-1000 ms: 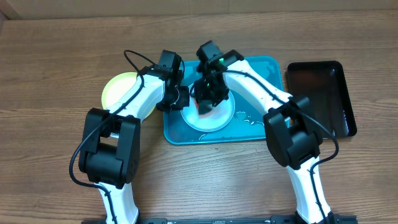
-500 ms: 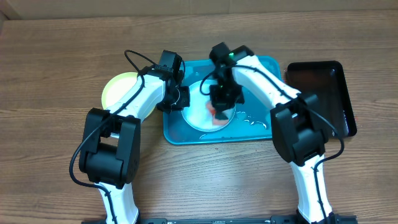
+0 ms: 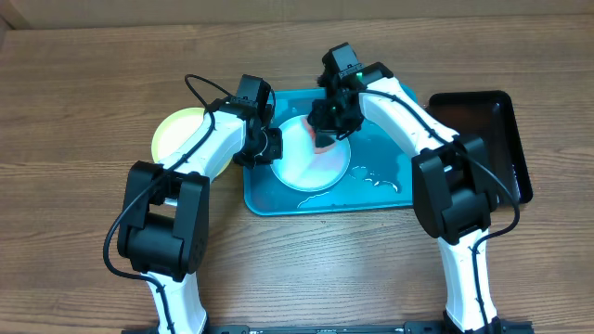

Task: Clean dirty plates on tray and stack at the side
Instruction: 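Continue wiping the white plate's remaining sauce with the sponge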

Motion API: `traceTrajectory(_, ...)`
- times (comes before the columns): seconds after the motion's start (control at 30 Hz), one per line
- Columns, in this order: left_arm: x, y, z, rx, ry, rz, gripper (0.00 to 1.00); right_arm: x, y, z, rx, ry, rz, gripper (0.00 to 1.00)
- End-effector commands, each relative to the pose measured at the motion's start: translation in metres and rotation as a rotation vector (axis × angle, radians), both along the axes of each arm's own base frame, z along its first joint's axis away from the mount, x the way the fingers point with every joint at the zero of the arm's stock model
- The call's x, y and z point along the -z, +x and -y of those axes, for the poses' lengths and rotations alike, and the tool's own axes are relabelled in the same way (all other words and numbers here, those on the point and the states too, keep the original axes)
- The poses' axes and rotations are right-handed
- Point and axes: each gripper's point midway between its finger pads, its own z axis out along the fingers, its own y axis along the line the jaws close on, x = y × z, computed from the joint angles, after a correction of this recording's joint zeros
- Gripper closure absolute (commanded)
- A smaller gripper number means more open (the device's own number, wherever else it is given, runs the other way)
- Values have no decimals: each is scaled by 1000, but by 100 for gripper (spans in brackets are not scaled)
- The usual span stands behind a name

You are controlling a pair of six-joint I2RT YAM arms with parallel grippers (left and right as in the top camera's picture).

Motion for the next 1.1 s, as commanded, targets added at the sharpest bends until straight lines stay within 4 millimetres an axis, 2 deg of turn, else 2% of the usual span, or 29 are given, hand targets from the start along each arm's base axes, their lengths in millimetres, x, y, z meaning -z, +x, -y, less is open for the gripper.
traceTrajectory(0.0, 4, -2, 2, 18, 9, -10, 96, -16, -16, -32, -78, 103, -18, 96)
traceTrajectory(0.27, 4, -1, 2, 18, 9, -9, 96, -12, -69, -39, -147, 81, -194, 96)
traceTrajectory(0.37, 4, -1, 2, 18, 9, -9, 96, -12, -81, -34, -165, 64, -239, 96)
traceTrajectory(0.47, 4, -1, 2, 18, 9, -9, 96, -12, -84, -32, -178, 58, -247, 96)
traceTrajectory(0.6, 4, -1, 2, 18, 8, -7, 96, -16, -75, -46, -190, 124, -203, 96)
traceTrajectory(0.77, 4, -2, 2, 18, 9, -10, 96, -17, -42, -55, -66, 137, -109, 96)
traceTrajectory(0.9, 4, -3, 1, 18, 11, -15, 96, -14, -20, -47, 47, 77, -43, 96)
traceTrajectory(1.07, 4, -3, 1, 18, 11, -15, 96, -7, -1, -16, 144, -49, 18, 96)
